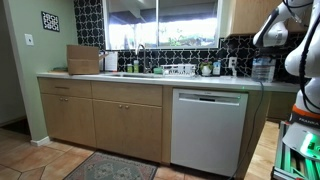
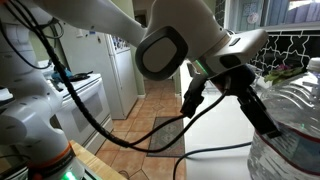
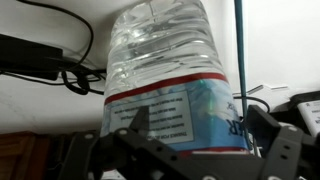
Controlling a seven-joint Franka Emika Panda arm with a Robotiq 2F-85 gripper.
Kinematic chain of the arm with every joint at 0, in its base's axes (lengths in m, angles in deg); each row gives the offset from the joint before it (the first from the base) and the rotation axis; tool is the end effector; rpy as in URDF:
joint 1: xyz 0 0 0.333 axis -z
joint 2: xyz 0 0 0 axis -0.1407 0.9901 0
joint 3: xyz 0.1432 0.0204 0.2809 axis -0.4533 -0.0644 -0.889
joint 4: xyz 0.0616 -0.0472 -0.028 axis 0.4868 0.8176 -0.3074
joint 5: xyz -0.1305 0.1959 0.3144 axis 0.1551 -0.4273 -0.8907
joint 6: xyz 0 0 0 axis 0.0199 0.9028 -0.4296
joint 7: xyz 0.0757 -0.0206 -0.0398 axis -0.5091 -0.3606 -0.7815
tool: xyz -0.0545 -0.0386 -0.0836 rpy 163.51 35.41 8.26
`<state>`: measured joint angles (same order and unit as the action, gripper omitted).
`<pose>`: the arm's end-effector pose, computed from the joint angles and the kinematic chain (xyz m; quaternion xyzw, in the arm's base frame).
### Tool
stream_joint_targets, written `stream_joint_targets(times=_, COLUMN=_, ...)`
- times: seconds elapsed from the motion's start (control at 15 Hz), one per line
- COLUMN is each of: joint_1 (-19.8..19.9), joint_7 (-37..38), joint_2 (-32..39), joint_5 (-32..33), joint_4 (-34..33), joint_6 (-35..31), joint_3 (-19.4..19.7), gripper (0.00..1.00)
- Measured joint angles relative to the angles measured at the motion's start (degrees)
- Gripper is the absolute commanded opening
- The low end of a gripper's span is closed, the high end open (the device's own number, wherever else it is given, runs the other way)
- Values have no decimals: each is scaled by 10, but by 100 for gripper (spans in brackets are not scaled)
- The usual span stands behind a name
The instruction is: Push the water bottle forward
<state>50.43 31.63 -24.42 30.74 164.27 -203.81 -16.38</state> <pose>0.2258 -0.5484 0.4622 0.7453 -0.5771 0.2803 0.1814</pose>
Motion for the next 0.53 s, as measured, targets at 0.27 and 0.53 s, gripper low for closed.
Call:
stream_joint_targets(times=0.27, joint_1=-7, joint_7=5, joint_2=41, joint_5=-41, joint_4=-42, joint_6=-12, joint_3=1, gripper=100)
stream_joint_targets(times=0.53, joint_1=-8, joint_7=35, joint_2=96, joint_5=-41, joint_4=-80, joint_6=-60, joint_3=14, gripper=100)
